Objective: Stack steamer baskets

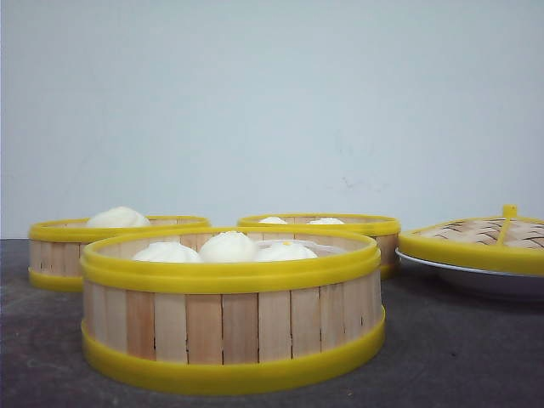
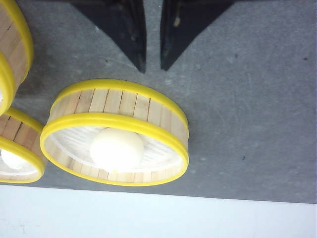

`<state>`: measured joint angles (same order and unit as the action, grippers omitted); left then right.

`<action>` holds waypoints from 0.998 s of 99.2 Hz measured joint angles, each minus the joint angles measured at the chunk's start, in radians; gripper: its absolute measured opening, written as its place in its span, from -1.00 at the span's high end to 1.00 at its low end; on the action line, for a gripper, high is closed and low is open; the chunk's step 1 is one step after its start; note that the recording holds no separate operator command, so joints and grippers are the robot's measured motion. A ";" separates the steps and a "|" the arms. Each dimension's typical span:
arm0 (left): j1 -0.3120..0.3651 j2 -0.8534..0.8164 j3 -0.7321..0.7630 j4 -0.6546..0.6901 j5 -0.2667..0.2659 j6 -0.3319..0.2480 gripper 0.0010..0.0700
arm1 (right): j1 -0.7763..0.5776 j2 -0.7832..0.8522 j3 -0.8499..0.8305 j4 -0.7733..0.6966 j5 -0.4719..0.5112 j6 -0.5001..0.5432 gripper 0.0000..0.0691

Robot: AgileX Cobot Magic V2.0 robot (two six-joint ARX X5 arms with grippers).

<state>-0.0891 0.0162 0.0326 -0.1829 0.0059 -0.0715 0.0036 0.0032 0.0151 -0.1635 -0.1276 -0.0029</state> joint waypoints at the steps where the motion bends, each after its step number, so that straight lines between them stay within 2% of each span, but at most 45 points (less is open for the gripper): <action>1: 0.000 0.000 0.000 0.000 0.000 0.000 0.96 | 0.000 0.000 0.000 0.000 0.000 0.000 0.97; 99: 0.000 0.000 0.000 0.000 0.000 0.000 0.96 | 0.000 0.000 0.000 0.000 0.000 0.000 0.97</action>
<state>-0.0891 0.0162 0.0326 -0.1829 0.0059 -0.0715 0.0036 0.0032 0.0151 -0.1635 -0.1280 -0.0029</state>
